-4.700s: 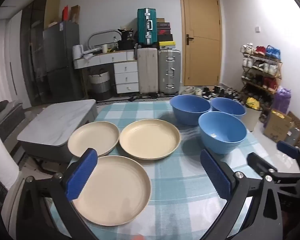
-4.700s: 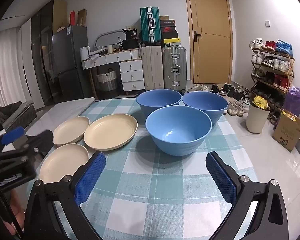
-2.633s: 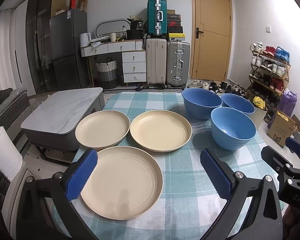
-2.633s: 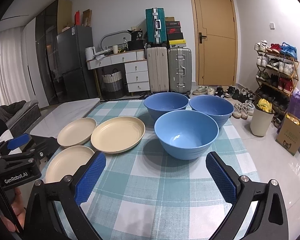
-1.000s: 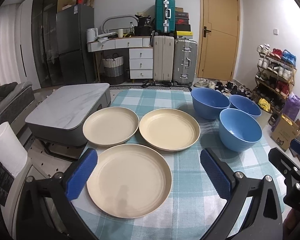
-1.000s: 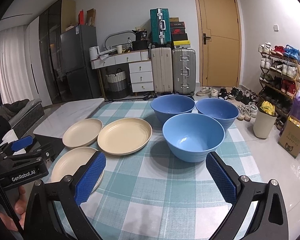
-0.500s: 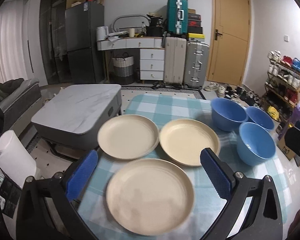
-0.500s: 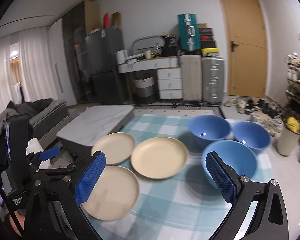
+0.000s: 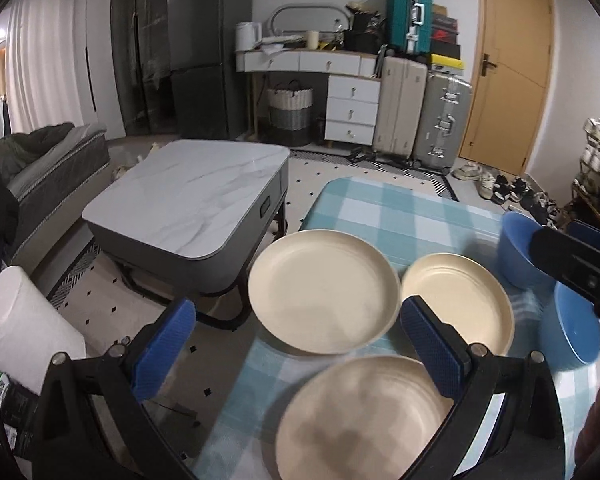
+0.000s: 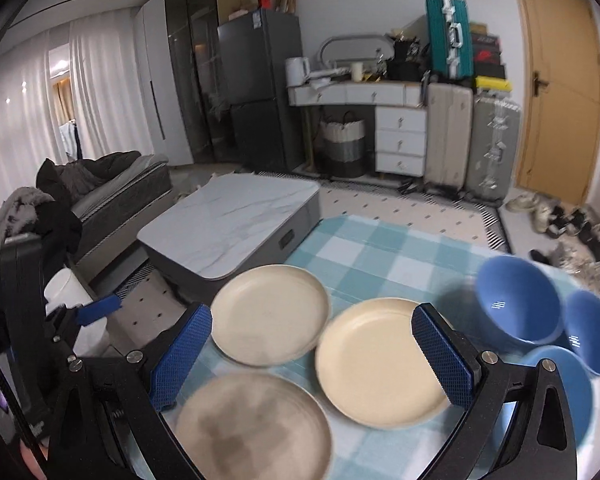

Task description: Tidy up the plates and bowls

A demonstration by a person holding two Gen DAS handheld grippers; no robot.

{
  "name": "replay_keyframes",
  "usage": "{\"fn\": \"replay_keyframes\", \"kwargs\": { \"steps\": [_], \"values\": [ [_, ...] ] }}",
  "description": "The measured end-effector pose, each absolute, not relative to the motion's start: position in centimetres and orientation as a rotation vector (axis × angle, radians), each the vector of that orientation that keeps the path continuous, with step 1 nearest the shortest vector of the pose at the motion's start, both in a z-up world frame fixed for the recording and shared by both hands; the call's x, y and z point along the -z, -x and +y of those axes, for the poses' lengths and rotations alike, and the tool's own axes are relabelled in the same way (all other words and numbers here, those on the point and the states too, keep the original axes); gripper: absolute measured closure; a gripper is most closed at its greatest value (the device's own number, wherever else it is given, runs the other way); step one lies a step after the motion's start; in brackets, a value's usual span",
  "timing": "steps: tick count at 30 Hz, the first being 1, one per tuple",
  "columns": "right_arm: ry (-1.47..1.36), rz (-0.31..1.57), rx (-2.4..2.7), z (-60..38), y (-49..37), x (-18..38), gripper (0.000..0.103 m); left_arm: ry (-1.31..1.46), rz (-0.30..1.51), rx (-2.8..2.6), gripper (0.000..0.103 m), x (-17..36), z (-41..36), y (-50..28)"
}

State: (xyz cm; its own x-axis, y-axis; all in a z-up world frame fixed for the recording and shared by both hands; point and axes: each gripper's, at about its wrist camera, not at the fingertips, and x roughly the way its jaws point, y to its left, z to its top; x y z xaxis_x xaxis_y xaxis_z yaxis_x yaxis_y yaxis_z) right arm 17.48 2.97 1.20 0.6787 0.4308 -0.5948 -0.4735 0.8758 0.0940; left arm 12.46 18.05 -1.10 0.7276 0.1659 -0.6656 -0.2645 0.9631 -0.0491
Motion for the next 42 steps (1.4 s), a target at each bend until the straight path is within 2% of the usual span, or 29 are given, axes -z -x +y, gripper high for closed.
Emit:
{"fn": "replay_keyframes", "kwargs": {
  "steps": [12, 26, 29, 32, 35, 38, 42],
  "values": [
    [0.155, 0.832, -0.588, 9.8, -29.0, 6.0, 0.001, 0.217, 0.851, -0.266, 0.0, 6.5, 23.2, -19.3],
    [0.258, 0.981, -0.582, 12.7, -36.7, 13.5, 0.001, 0.318, 0.991, -0.212, 0.002, 11.7, 27.0, -23.6],
    [0.324, 0.98, -0.578, 13.5, -37.6, 14.8, 0.004, 0.348, 1.003, -0.202, 0.003, 12.5, 27.7, -23.9],
    [0.35, 0.999, -0.595, 14.0, -38.3, 15.9, 0.014, 0.375, 1.01, -0.192, 0.004, 13.1, 28.3, -23.9],
    [0.375, 1.014, -0.593, 14.3, -38.6, 16.8, 0.018, 0.382, 1.025, -0.176, 0.011, 13.6, 28.5, -24.0],
    [0.381, 1.032, -0.596, 14.4, -38.7, 17.4, 0.02, 0.388, 1.044, -0.161, 0.014, 14.2, 28.7, -24.0],
    [0.403, 1.04, -0.593, 14.5, -38.7, 17.8, 0.024, 0.39, 1.049, -0.154, 0.024, 14.6, 28.9, -24.0]
  ]
}}
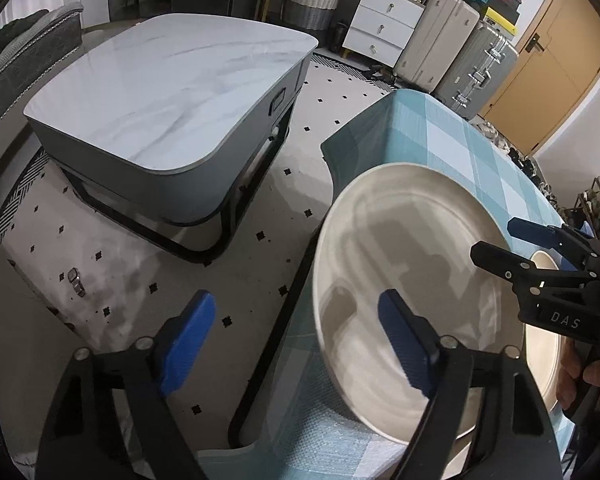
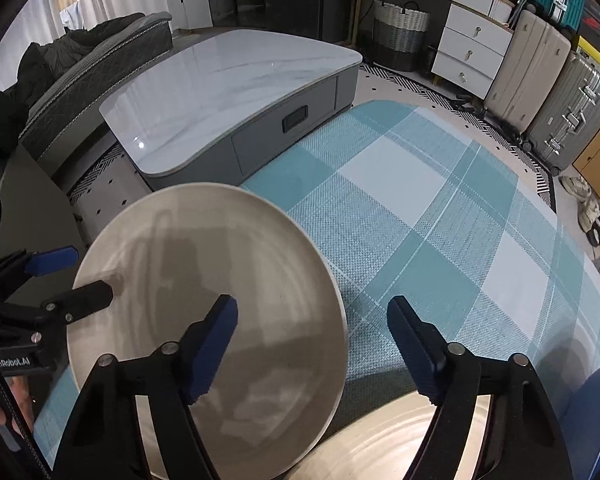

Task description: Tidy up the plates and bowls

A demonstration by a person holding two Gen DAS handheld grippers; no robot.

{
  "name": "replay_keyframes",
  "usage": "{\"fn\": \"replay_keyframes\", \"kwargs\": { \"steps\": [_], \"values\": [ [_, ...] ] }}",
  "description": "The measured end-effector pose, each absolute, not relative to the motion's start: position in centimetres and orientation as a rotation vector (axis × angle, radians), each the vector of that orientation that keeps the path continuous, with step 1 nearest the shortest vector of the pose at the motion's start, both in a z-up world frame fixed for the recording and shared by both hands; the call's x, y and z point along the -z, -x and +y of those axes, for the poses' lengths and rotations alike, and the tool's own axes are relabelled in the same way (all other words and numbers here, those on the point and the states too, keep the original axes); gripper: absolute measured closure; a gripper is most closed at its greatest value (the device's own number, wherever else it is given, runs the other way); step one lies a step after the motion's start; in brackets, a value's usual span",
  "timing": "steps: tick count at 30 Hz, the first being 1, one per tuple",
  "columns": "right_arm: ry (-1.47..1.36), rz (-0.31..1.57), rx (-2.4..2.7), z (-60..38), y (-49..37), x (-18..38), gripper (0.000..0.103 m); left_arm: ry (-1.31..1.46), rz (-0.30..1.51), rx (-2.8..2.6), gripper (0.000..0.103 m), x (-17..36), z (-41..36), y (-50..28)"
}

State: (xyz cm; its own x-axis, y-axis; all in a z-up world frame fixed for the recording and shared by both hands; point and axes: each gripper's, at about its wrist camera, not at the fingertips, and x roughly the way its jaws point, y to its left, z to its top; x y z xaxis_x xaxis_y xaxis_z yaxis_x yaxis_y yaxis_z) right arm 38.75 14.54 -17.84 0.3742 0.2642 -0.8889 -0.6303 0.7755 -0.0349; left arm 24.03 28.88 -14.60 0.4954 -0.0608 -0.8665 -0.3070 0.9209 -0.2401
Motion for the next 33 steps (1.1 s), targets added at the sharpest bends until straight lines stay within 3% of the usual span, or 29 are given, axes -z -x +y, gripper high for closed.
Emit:
{"fn": "replay_keyframes", "kwargs": {
  "steps": [6, 12, 17, 23, 25, 33],
  "values": [
    [0.419, 1.061, -0.591, 14.59, -38.93, 18.28, 0.035, 0.403, 1.06, -0.14, 0.051, 14.96, 29.45, -24.08],
    [0.431, 1.081, -0.59, 14.72, -38.9, 18.75, 0.052, 0.415, 1.047, -0.103, 0.068, 14.86, 29.46, -23.86],
    [0.428, 1.084, -0.596, 14.82, -38.71, 18.72, 0.059, 0.404, 1.034, -0.085, 0.074, 14.75, 29.32, -23.69],
    [0.422, 1.081, -0.564, 14.87, -38.61, 18.61, 0.071, 0.387, 1.042, -0.06, 0.089, 14.45, 28.91, -23.84],
    [0.396, 1.093, -0.572, 14.68, -38.64, 18.52, 0.079, 0.381, 1.047, -0.055, 0.091, 14.42, 28.74, -23.82],
    [0.343, 1.118, -0.552, 14.14, -38.75, 18.44, 0.085, 0.4, 1.056, -0.031, 0.095, 14.47, 28.99, -23.81]
  ]
}}
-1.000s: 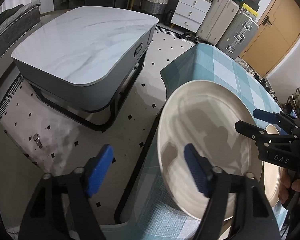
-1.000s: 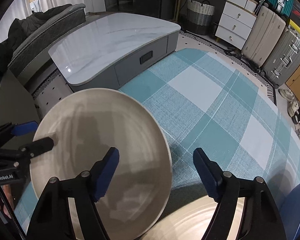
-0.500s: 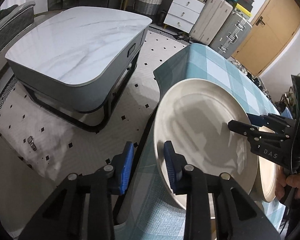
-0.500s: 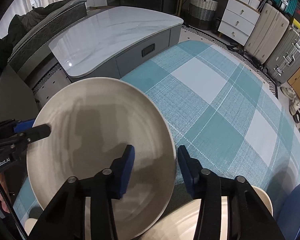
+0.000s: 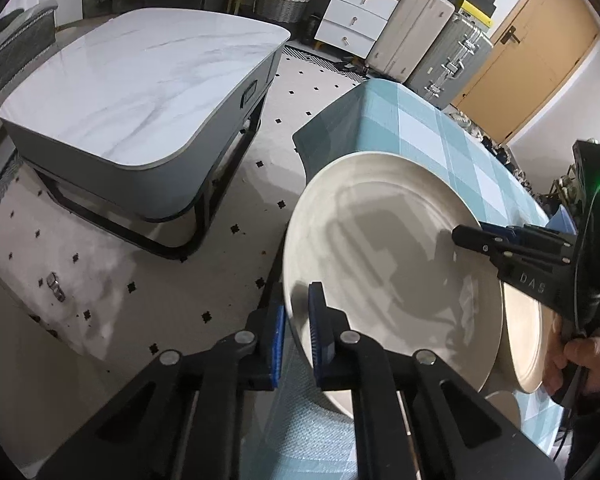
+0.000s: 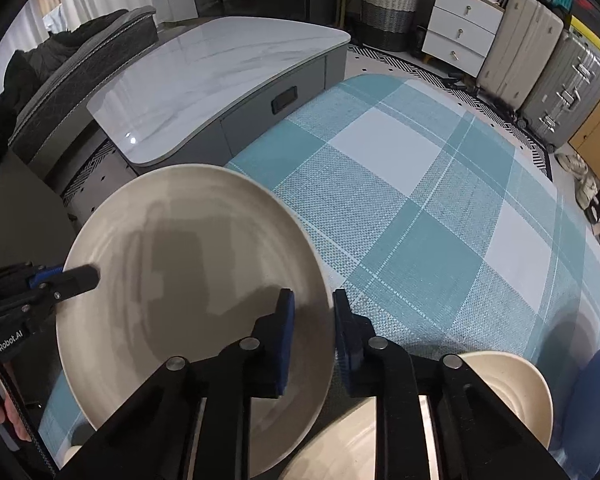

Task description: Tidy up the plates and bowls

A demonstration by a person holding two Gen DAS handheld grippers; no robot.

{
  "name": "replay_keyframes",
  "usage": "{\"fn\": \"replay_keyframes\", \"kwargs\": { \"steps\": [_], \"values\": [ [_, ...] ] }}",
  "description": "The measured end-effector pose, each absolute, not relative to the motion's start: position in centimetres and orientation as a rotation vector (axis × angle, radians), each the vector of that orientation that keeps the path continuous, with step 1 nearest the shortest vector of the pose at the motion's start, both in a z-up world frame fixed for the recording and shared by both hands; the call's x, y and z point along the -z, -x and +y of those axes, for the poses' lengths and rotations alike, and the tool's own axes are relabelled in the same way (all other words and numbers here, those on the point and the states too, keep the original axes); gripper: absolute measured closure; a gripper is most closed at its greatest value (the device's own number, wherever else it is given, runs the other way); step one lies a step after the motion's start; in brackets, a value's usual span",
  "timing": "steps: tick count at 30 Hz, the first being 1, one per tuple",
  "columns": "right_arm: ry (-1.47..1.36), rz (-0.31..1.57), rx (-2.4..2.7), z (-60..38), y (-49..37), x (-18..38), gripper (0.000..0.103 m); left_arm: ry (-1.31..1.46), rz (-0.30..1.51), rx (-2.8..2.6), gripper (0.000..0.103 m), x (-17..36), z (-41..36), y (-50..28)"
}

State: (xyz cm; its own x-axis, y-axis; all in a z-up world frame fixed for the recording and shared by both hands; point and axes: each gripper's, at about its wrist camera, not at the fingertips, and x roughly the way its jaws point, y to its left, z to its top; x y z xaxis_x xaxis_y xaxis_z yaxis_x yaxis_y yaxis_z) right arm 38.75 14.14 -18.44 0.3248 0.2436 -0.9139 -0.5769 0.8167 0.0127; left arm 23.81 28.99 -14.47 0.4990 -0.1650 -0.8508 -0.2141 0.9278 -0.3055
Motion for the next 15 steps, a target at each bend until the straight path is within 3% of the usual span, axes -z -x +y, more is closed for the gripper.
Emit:
{"fn": "replay_keyframes", "kwargs": {
  "steps": [15],
  "values": [
    [0.329, 1.17, -0.544, 14.34, -38.86, 18.08, 0.087, 0.421, 1.084, -0.028, 0.095, 14.67, 29.21, -23.77]
  ]
}}
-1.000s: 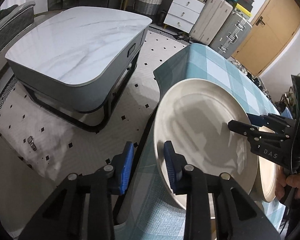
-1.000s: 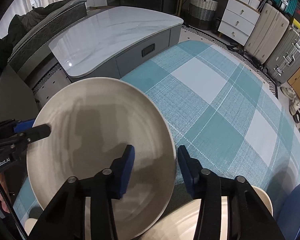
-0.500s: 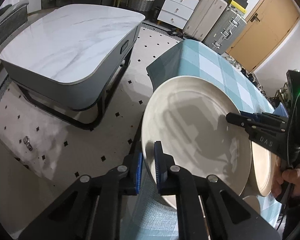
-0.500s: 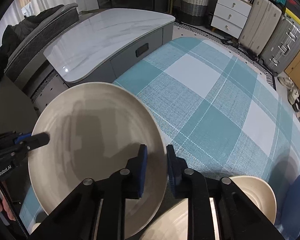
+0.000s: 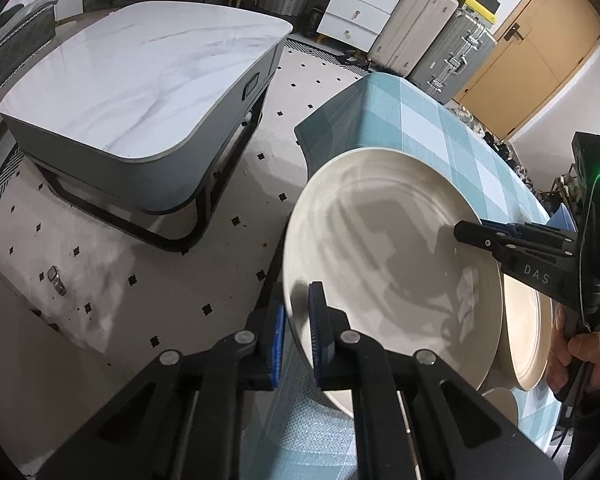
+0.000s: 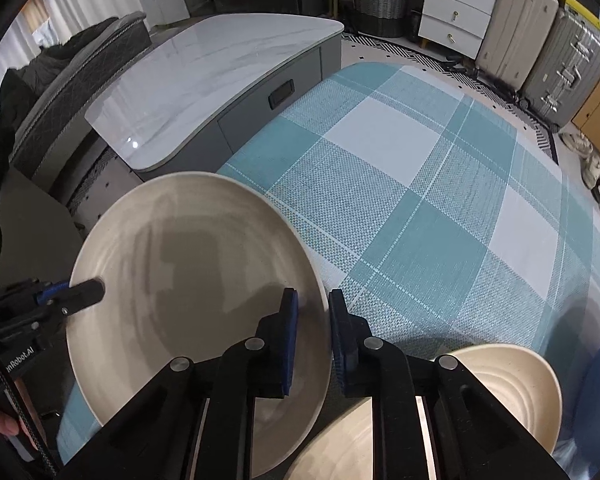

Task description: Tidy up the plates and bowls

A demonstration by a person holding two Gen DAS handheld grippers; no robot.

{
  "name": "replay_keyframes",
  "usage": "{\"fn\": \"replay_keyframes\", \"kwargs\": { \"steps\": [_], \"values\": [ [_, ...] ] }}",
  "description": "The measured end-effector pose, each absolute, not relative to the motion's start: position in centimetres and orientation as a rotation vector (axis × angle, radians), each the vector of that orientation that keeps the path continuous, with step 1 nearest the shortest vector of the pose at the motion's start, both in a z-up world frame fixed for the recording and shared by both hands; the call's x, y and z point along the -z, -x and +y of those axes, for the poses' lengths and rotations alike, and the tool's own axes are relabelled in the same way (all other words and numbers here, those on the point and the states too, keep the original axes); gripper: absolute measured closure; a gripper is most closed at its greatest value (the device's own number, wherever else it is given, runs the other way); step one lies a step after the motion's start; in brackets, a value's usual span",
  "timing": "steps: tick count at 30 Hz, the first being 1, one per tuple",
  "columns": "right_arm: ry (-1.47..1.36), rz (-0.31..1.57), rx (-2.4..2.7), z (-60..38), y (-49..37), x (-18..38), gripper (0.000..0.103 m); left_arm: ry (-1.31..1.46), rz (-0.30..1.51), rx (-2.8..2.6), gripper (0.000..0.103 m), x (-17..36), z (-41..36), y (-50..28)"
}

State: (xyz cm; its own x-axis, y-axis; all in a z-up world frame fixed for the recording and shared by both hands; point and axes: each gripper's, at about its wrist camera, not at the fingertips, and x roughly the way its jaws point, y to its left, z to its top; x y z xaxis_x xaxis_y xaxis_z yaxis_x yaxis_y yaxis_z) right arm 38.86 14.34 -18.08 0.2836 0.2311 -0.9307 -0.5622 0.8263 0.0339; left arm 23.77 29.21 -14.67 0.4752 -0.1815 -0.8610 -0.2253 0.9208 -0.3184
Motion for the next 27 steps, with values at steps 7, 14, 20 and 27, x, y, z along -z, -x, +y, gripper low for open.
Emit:
{"fn": "replay_keyframes", "kwargs": {
  "steps": [7, 14, 20, 27],
  "values": [
    [0.29, 1.213, -0.585, 13.4, -38.7, 18.6, 0.082, 0.419, 1.089, -0.03, 0.094, 14.6, 29.1, -23.6],
    [0.27, 1.225, -0.575, 13.3, -38.8, 18.5, 0.085, 0.407, 1.11, -0.025, 0.095, 14.6, 29.1, -23.6],
    [0.216, 1.231, -0.572, 13.0, -38.9, 17.8, 0.088, 0.403, 1.116, -0.035, 0.095, 14.1, 29.3, -23.7],
    [0.169, 1.24, -0.565, 12.4, -39.3, 16.9, 0.088, 0.415, 1.121, -0.03, 0.095, 13.2, 29.2, -23.8]
  ]
}}
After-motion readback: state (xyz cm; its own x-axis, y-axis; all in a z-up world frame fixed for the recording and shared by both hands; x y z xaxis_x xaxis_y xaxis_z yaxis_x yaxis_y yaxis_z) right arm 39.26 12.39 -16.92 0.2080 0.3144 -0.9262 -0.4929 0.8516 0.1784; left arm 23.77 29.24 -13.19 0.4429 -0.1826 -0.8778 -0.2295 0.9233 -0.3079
